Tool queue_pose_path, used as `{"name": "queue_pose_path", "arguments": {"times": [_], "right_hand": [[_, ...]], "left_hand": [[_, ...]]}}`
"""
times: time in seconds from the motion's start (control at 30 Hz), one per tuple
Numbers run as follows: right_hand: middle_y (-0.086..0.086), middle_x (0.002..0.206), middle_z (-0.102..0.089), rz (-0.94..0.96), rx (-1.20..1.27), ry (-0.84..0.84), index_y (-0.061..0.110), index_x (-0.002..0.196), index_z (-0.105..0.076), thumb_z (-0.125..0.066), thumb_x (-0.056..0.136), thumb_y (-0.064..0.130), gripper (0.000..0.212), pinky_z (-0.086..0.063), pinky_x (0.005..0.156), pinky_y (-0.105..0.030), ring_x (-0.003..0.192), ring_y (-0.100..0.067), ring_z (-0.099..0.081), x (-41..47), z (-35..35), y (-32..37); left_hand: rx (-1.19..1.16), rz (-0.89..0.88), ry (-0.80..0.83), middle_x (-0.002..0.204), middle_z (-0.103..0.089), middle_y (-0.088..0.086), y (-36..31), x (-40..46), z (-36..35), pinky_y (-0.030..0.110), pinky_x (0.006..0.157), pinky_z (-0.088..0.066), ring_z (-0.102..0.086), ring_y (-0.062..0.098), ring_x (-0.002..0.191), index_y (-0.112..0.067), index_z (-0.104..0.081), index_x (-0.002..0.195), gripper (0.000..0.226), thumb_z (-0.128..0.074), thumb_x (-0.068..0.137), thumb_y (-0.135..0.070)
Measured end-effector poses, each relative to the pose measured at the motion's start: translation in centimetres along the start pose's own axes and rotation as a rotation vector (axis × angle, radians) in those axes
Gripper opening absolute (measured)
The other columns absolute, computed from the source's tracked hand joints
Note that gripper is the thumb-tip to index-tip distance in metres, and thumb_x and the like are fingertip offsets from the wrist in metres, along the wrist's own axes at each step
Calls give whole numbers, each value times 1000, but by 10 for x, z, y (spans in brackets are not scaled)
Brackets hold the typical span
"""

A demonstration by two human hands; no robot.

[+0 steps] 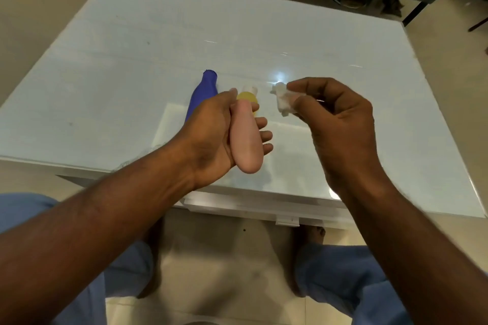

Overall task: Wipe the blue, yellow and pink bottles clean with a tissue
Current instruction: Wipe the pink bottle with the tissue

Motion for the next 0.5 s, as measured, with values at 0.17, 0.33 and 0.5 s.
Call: {"name": "queue_pose_path", "arguments": {"times": [0.17, 0.33, 0.5], "right_hand": [[2, 105, -79, 182, -174, 177, 15, 108, -81, -79, 92, 6, 18, -64, 82, -28, 98, -14, -76, -10, -16, 1], [7, 88, -69, 353, -409, 434, 19, 87, -82, -86, 80, 8, 14, -59, 70, -38, 82, -14, -69, -21, -27, -5], [3, 89, -68, 414, -419, 300, 17, 88, -78, -85, 82, 8, 13, -57, 70, -31, 84, -13, -66, -21, -23, -3]], "left_hand": [[-4, -34, 45, 125, -72, 17, 4, -1, -4, 48, 93, -60, -71, 32, 114, -24, -77, 110, 36, -41, 109, -27], [-103, -118, -23, 124, -72, 17, -1, 1, -2, 44, 89, -62, -71, 32, 115, -14, -66, 125, 30, -41, 109, -21], [-95, -144, 31, 130, -69, 18, -6, 3, -4, 43, 91, -61, -70, 32, 116, -9, -55, 135, 34, -42, 110, -27]]}}
Point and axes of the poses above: each hand's wrist, its own x-axis towards the middle knuckle, its own z-axis out of the back of the hand, y = z × x, the point moved 3 cm from there along x, towards the middle knuckle
